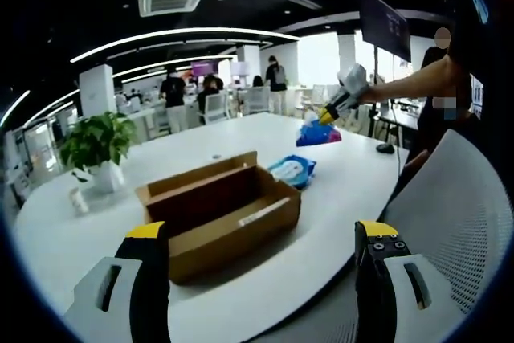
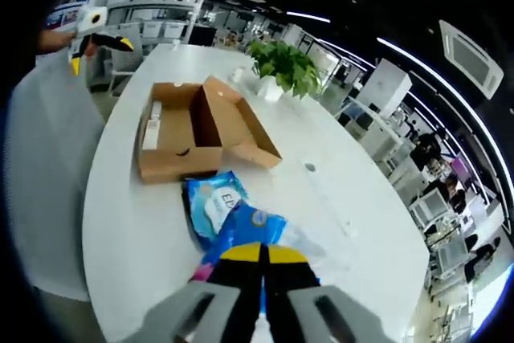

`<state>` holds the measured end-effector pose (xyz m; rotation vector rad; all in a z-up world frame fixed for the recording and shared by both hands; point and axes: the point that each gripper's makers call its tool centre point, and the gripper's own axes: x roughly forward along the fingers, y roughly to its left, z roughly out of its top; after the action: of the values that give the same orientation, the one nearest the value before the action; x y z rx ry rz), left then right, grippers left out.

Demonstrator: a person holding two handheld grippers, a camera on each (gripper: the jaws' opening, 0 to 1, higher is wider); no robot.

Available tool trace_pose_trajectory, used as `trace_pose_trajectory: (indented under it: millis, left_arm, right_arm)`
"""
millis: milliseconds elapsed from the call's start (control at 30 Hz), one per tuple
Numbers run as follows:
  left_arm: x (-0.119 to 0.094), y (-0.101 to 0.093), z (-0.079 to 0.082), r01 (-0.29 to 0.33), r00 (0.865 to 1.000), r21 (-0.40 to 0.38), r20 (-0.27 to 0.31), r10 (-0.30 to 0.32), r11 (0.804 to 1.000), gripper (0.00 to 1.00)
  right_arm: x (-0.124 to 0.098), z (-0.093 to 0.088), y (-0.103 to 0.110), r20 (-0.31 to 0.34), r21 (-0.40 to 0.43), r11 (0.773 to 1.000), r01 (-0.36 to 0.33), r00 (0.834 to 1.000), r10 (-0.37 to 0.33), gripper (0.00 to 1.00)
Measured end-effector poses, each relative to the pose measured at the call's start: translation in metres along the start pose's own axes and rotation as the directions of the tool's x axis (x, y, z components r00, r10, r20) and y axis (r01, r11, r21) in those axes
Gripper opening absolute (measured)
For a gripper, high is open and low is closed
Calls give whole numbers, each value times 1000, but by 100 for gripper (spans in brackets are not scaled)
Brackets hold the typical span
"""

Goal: Operate the shoe box by opening the lid, removing the specified soft item, and placing it in the target area until the item is outside and the box remains undamaged.

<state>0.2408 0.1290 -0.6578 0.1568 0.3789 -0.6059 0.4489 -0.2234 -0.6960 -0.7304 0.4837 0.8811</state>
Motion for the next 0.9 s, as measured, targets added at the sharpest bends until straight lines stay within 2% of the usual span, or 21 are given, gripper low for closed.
trace_pose_trajectory:
  millis: [333,567,900]
  left_arm:
    - [1,1,-4,1,1000,-6,-23,-1,1000,100]
    - [2,1,-5,-3,999,-6,-33,3,1000,100]
    - [2,1,-7,-6,999,-9,-41,6,1000,100]
  right_arm:
    - [2,-46,-5,-66,51,998,36,997,-33,0]
    - [8,-75,-2,-116,64,997,33,993,-26,0]
    - [18,-101,13,-141,118,992,33,990,-16,0]
